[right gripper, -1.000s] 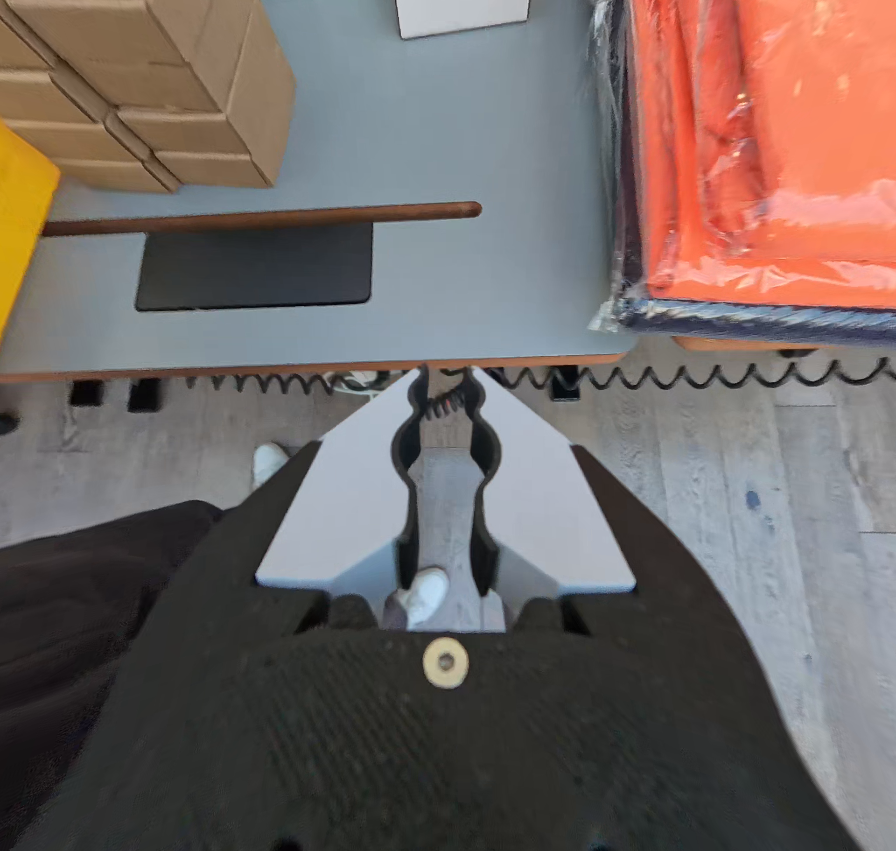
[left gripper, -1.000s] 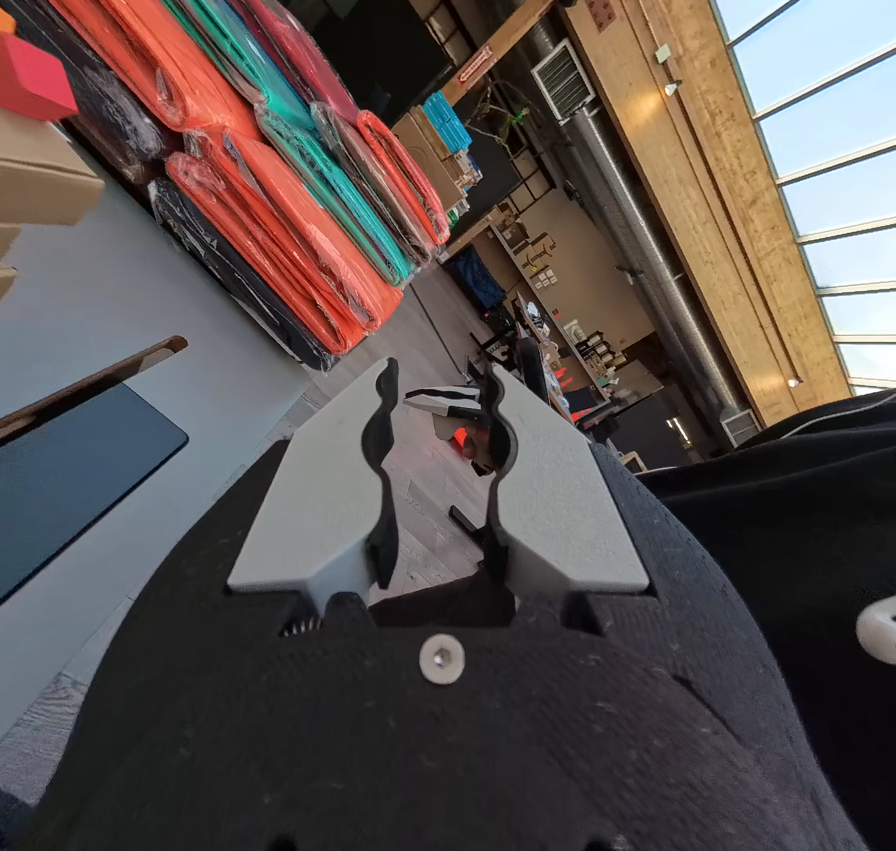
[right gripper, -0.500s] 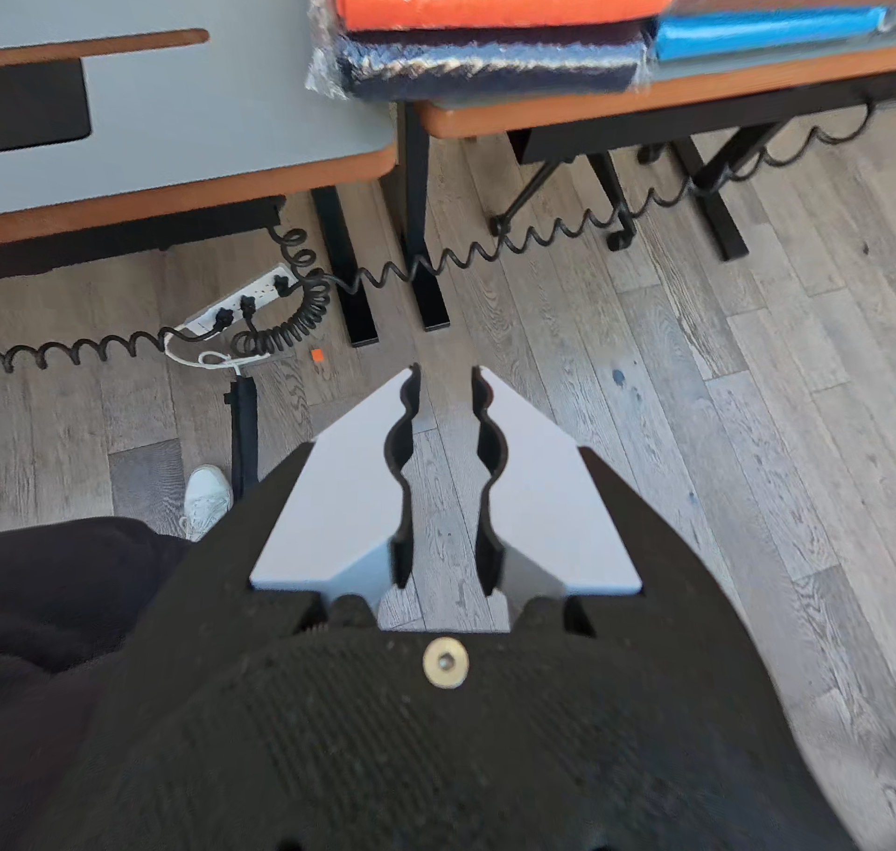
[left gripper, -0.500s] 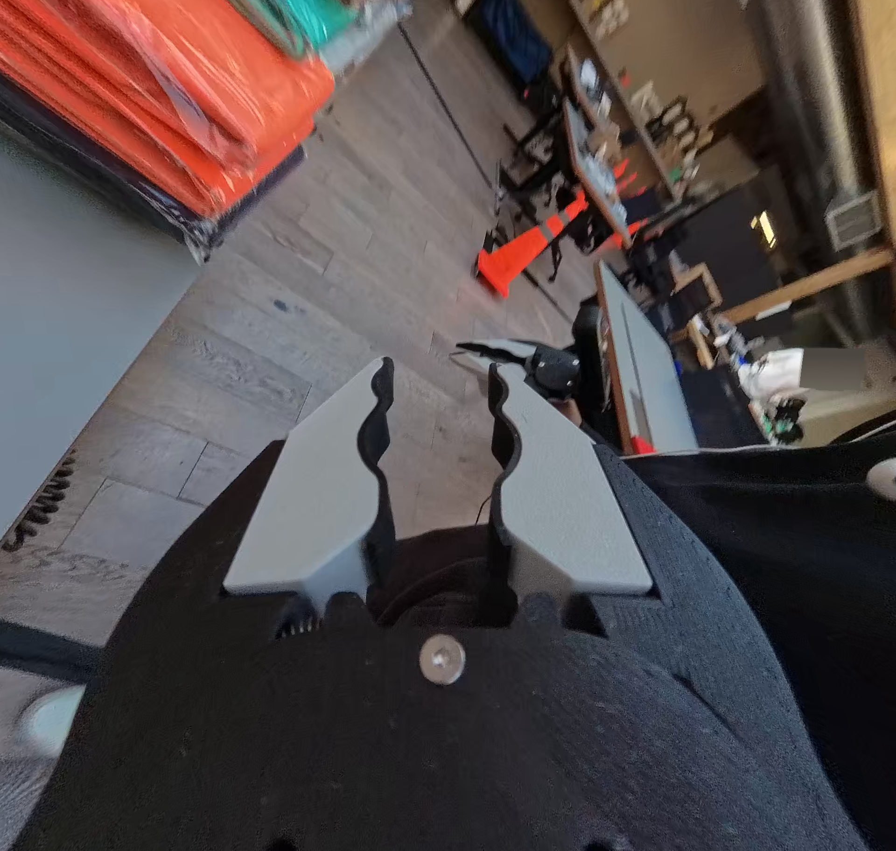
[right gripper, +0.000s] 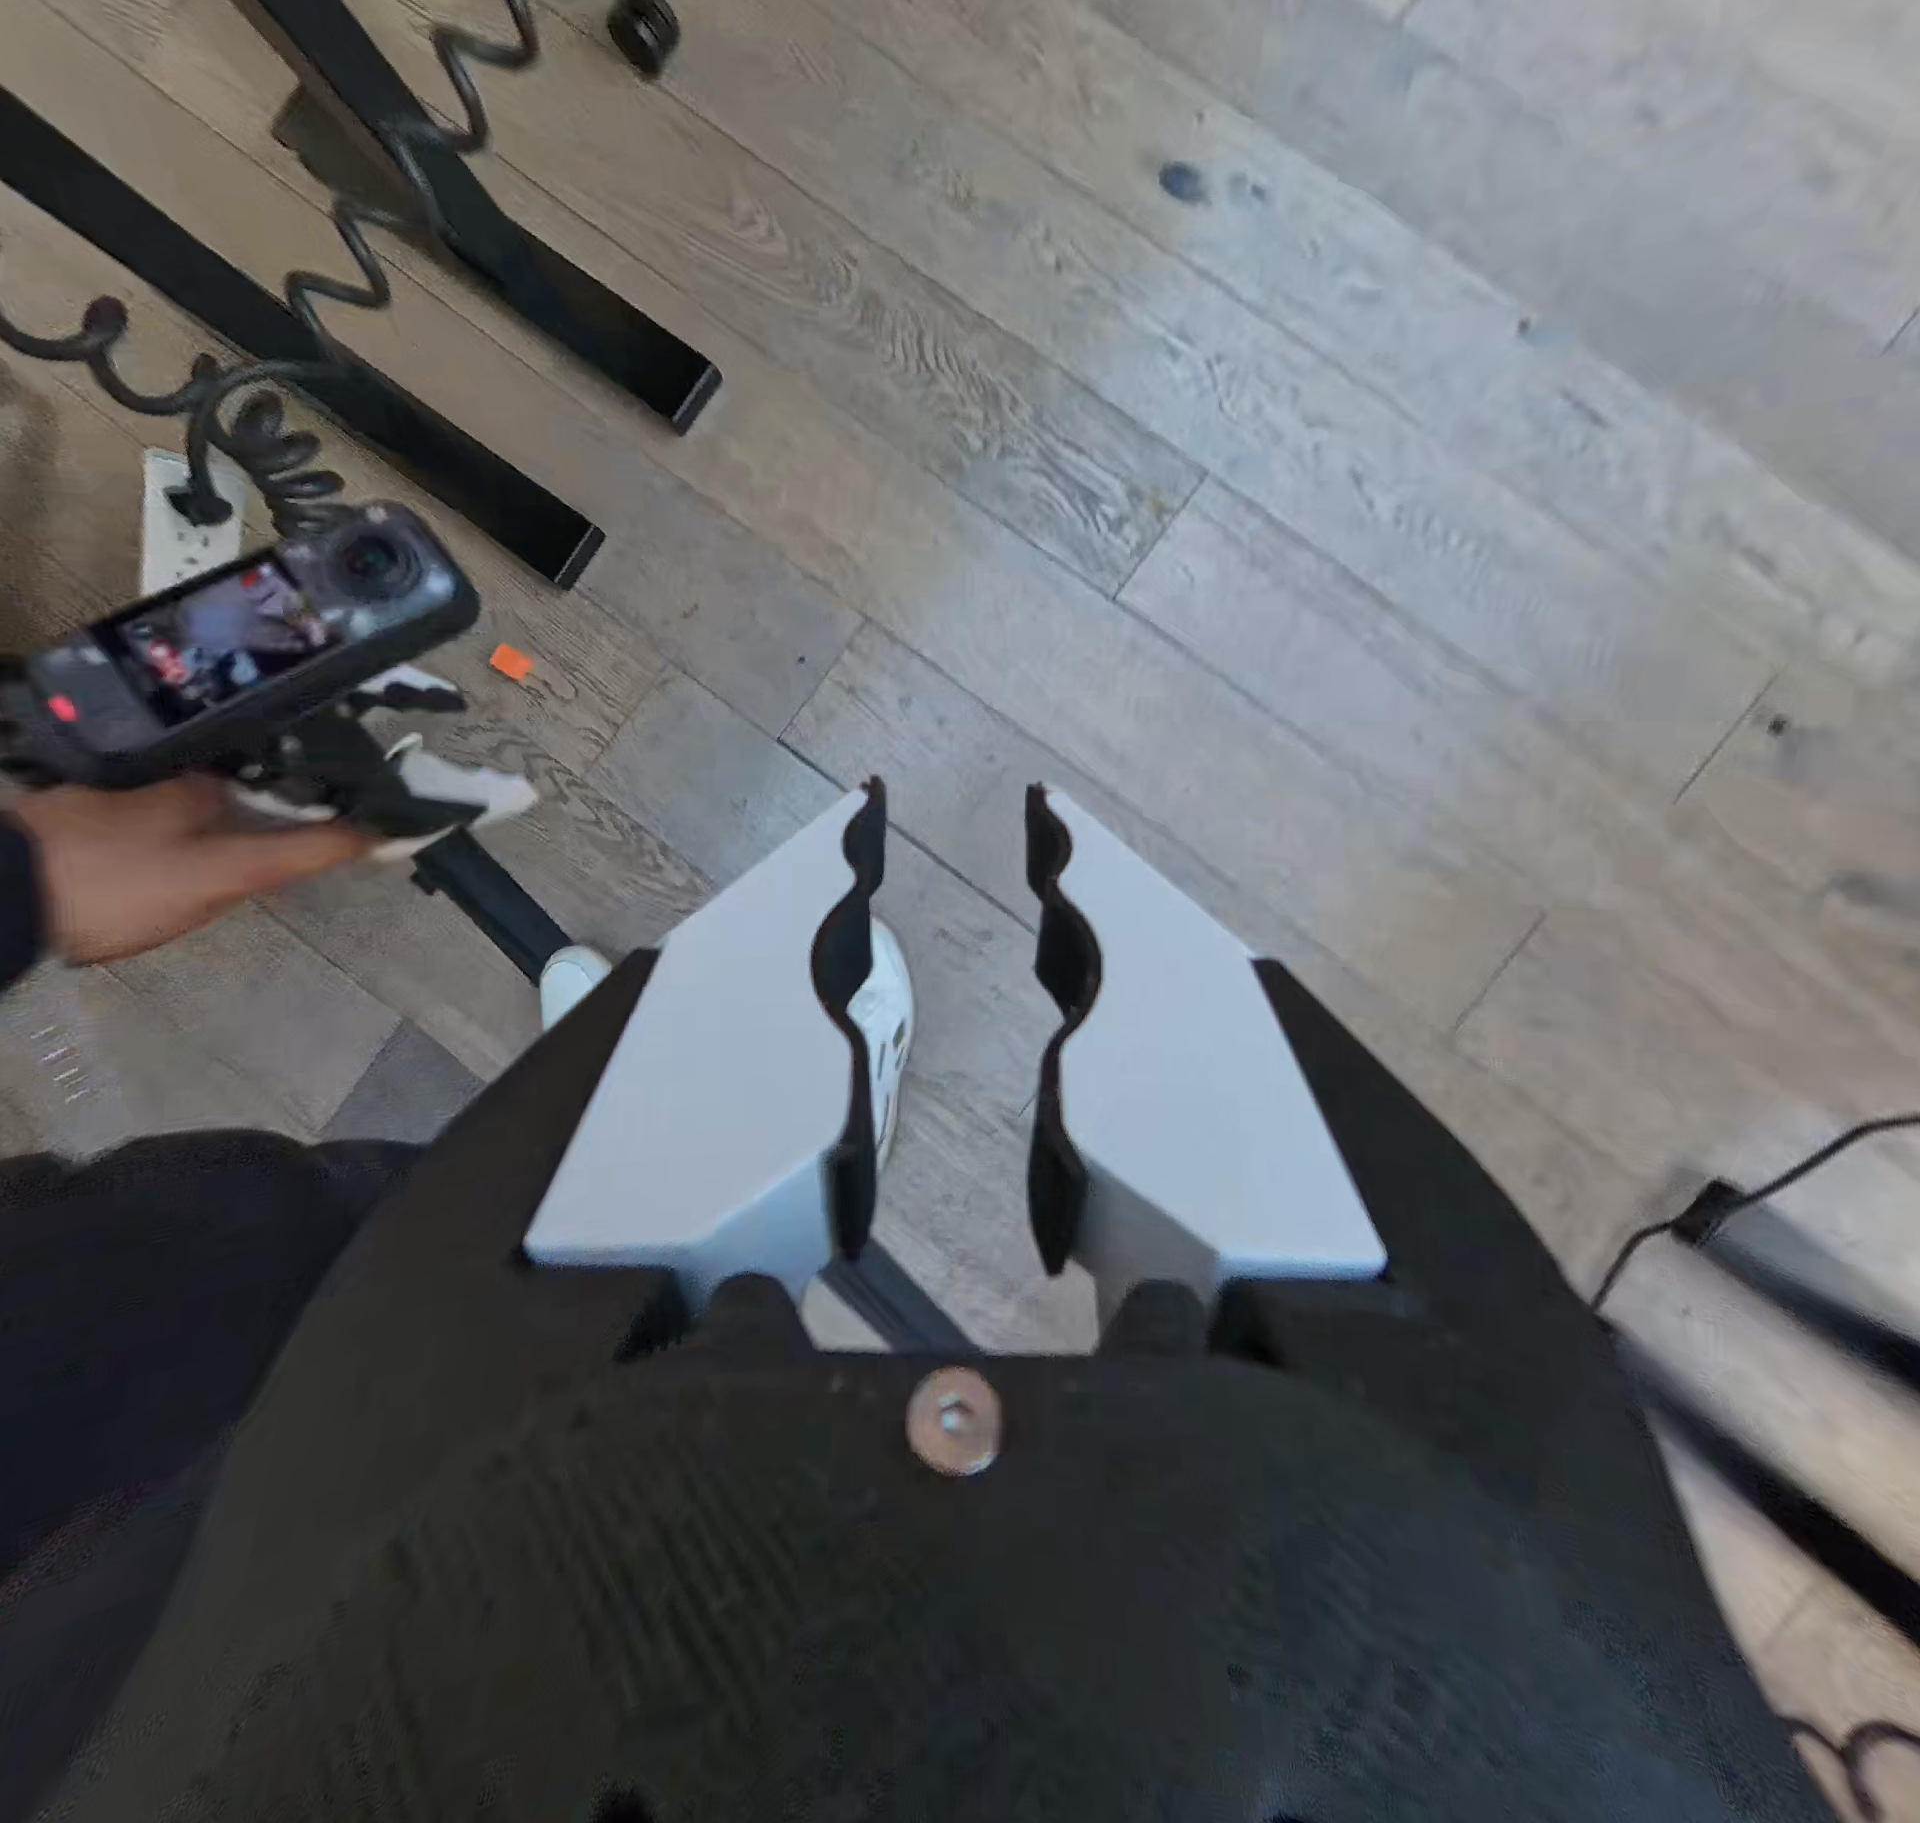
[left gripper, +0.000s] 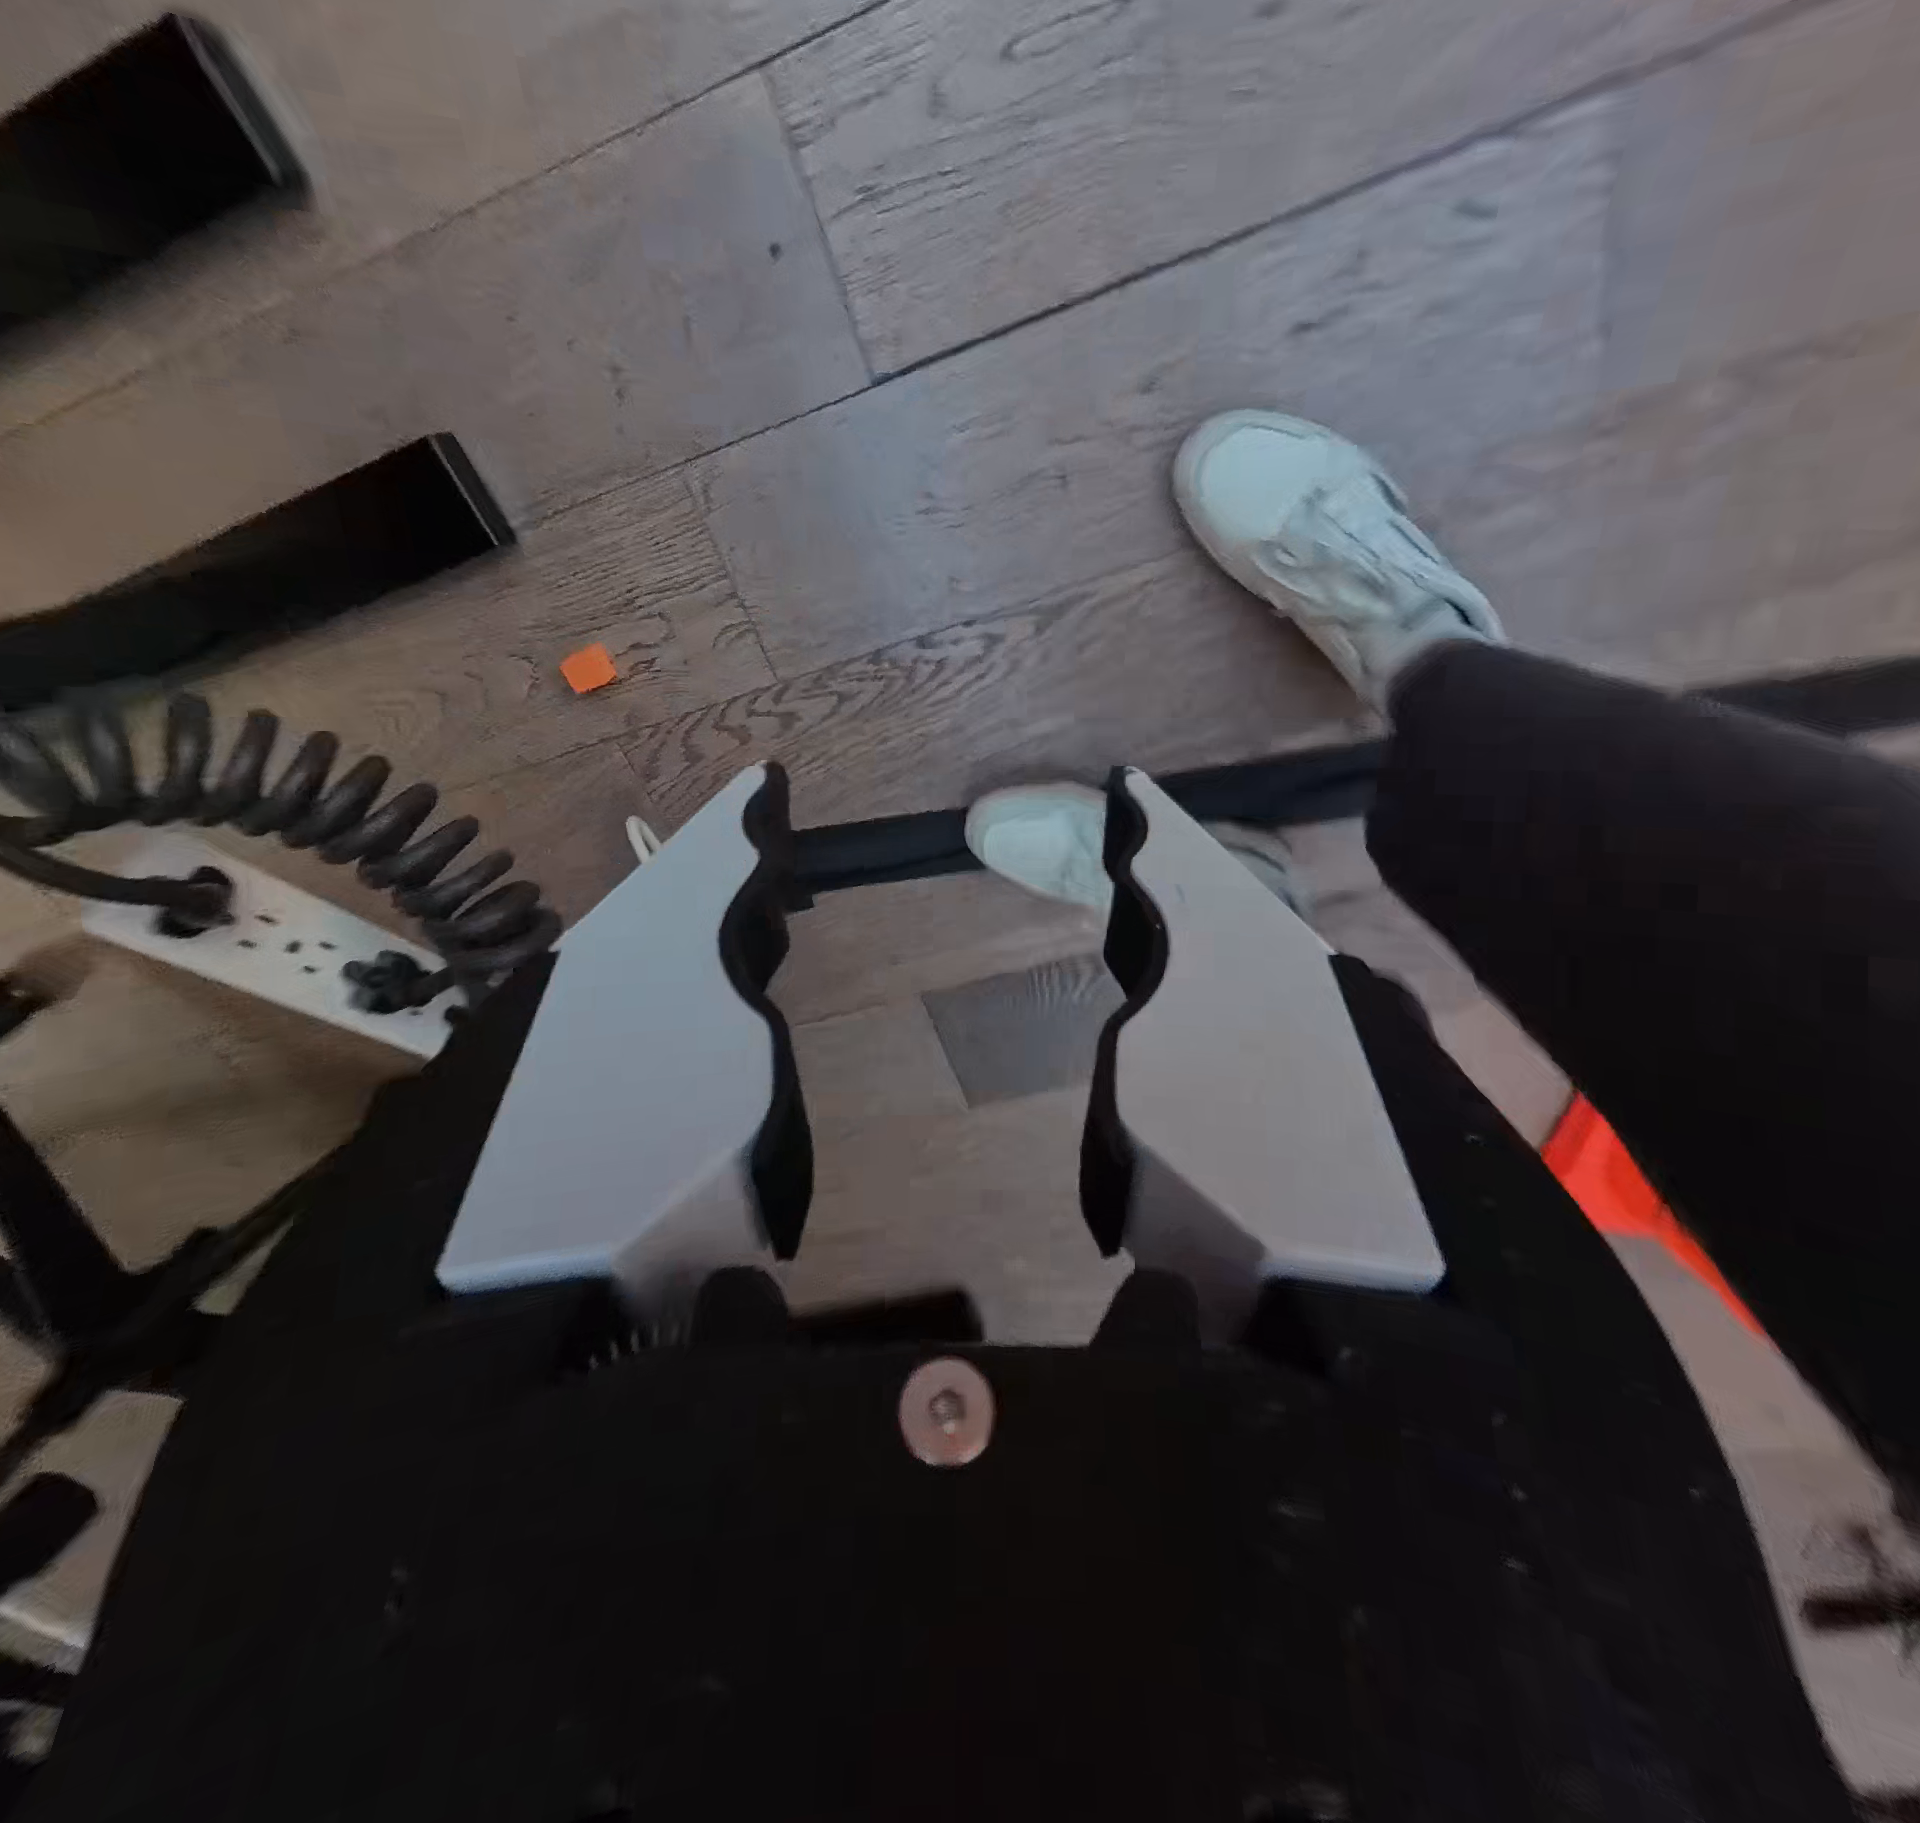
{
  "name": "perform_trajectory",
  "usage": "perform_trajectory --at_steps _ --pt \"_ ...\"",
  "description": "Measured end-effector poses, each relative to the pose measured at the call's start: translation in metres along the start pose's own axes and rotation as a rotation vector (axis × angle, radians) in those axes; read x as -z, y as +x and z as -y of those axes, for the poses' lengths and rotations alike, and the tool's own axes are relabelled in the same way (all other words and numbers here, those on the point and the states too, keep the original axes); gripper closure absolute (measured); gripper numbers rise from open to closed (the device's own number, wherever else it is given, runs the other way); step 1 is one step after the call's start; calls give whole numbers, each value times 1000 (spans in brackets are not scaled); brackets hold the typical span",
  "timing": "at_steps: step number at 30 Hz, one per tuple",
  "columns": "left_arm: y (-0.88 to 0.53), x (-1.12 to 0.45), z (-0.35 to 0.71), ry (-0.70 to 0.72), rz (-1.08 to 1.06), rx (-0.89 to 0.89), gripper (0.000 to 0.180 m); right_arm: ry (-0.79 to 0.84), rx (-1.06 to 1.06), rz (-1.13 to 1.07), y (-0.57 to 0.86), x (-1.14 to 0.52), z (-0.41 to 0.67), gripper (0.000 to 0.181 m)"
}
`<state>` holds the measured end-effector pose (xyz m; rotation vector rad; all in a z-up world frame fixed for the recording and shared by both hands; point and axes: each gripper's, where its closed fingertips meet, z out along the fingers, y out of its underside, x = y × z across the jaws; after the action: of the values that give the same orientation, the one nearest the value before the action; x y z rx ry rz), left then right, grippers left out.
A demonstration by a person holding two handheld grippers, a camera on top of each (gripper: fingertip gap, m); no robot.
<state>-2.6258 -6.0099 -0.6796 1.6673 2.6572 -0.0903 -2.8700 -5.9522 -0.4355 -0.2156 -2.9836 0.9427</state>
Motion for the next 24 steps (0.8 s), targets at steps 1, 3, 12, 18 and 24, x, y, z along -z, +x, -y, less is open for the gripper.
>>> perform_trajectory --at_steps 1,3,12,18,24 --pt "-26 -57 -6 1 54 114 128 -29 -57 -5 4 -15 -29 155" --pt "-80 -170 -40 -54 118 496 132 -85 -165 -32 16 -42 -93 156" --pt "-266 -417 -128 72 400 890 131 -292 -456 -184 61 -111 -318 164" --pt "-304 -466 -146 -10 389 791 116 -407 -361 -130 48 -136 -346 165" --pt "-260 -425 -112 113 185 839 165 -348 -368 -67 40 -132 -294 168"
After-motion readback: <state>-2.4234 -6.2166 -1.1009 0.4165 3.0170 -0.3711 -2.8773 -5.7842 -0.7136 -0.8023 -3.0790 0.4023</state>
